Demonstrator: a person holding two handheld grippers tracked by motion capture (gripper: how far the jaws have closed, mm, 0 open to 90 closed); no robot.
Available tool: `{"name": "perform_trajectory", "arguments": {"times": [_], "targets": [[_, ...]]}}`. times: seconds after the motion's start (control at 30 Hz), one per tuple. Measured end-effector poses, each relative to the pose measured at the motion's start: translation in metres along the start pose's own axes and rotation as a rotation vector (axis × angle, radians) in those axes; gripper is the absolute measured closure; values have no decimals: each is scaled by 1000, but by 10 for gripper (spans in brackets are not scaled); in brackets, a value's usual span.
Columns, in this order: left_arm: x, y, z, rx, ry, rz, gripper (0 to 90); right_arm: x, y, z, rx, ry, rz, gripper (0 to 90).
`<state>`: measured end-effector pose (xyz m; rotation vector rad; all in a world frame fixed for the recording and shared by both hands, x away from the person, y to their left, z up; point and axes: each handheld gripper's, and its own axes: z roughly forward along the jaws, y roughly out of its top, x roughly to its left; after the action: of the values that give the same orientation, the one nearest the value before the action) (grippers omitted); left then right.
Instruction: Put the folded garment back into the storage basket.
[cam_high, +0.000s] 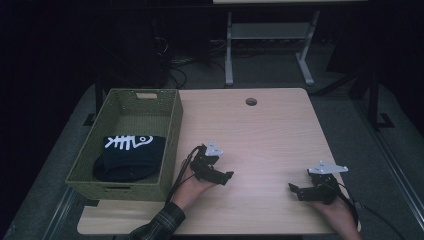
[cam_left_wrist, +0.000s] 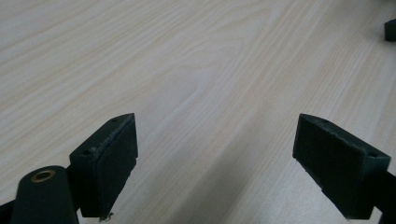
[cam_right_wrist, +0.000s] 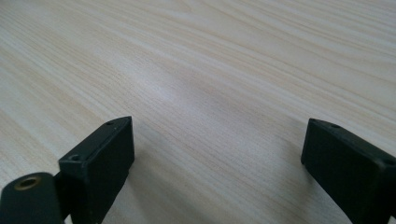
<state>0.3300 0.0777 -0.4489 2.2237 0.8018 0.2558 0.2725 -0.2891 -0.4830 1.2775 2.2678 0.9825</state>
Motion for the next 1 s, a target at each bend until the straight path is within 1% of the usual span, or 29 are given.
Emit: {"name": "perform_trajectory", "arguments": {"times": [0.03,0.07,0.13,0.27,0.37,0.4,0.43,0.47,0.57,1.0], "targets": [[0,-2,2,-1,3,-1,136,0,0,0,0,1,0,91],[0,-3,4,3,11,10,135,0,0,0,0,2,-1,91],[1,-7,8,14,19,19,136,0,0,0,0,2,-1,91],[1,-12,14,25,19,21,135,0,0,0,1,3,-2,91],[0,-15,18,36,26,35,131,0,0,0,1,3,-1,91],[0,-16,20,36,35,49,130,0,0,0,1,4,-2,91],[-1,-17,21,22,41,59,126,0,0,0,1,4,-1,91],[-1,-18,21,18,41,55,127,0,0,0,1,4,-2,91],[-2,-20,22,-12,30,63,127,0,0,0,2,5,-2,91],[-2,-20,22,-12,25,64,129,0,0,0,2,5,-3,91]]}}
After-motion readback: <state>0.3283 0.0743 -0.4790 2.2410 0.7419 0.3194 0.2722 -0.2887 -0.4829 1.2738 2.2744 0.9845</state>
